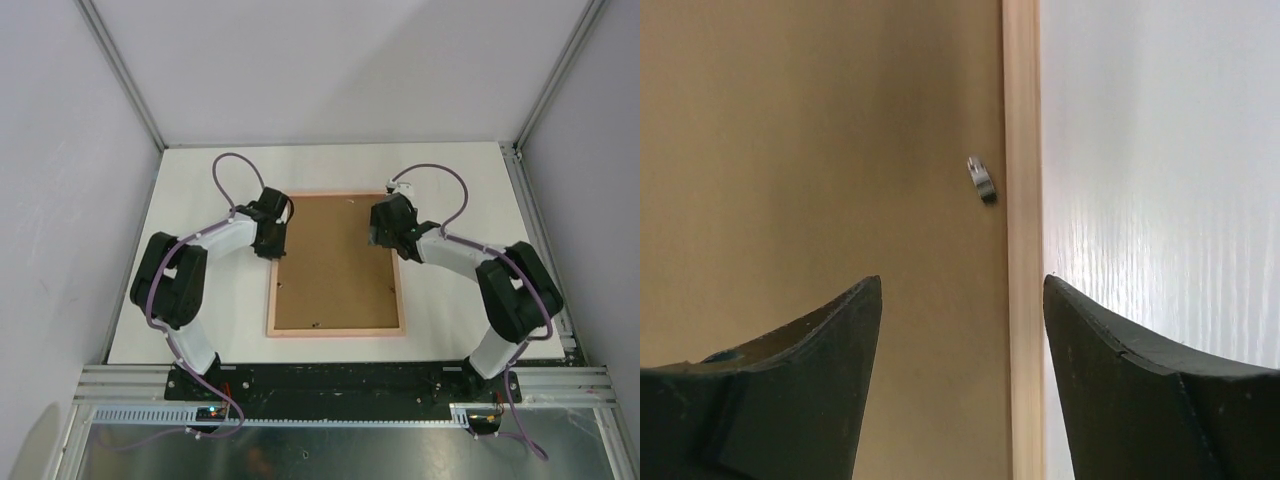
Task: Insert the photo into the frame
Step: Press the fastener onto the backboard.
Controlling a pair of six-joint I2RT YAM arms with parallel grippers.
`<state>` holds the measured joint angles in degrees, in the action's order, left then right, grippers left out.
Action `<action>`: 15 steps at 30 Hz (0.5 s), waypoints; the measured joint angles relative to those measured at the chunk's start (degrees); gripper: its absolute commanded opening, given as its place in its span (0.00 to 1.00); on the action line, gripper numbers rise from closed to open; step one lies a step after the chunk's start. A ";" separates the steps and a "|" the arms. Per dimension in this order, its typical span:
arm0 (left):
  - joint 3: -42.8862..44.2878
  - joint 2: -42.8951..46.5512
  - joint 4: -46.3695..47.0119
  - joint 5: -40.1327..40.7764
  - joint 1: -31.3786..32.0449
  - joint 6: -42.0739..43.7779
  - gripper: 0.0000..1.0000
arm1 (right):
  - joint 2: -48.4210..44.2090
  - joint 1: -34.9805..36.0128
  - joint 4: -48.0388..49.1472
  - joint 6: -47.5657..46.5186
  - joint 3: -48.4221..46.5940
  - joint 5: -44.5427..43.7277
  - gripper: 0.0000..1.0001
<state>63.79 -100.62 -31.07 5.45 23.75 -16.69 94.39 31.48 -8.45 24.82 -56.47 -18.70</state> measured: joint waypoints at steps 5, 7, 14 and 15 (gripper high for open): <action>-0.17 0.24 -0.37 -1.33 0.70 0.74 0.00 | 5.09 -1.44 2.80 -1.62 -3.10 -0.48 0.62; -0.31 0.39 -0.39 -1.79 0.76 0.83 0.00 | 6.40 -2.27 3.08 -2.19 -3.74 -0.57 0.60; -0.79 0.92 -0.83 -3.30 0.87 1.22 0.00 | 8.94 -5.35 3.30 -3.17 -4.13 0.00 0.53; -0.79 0.94 -0.94 -3.39 0.90 1.27 0.00 | 9.31 -5.70 3.37 -3.43 -4.17 0.15 0.51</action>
<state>63.00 -99.68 -32.01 2.07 24.64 -15.42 103.70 25.78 -5.08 21.39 -60.64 -18.55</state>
